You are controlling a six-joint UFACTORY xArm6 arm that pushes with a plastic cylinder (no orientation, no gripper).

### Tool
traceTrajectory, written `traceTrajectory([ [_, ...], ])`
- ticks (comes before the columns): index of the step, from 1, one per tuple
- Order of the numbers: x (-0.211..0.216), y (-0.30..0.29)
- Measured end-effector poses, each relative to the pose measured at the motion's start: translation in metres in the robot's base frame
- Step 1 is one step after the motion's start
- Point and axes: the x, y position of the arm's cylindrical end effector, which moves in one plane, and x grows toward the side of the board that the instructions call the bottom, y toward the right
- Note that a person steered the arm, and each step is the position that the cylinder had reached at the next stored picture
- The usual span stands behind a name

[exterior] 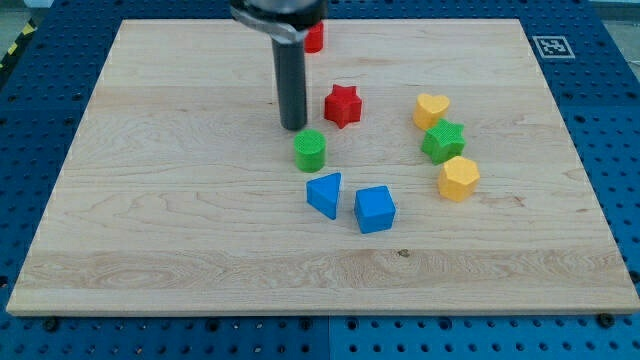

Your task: Push the red star towards up

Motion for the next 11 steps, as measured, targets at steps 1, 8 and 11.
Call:
traceTrajectory([
  [1, 0.022, 0.052],
  [8, -0.017, 0.043],
  [11, -0.025, 0.074],
])
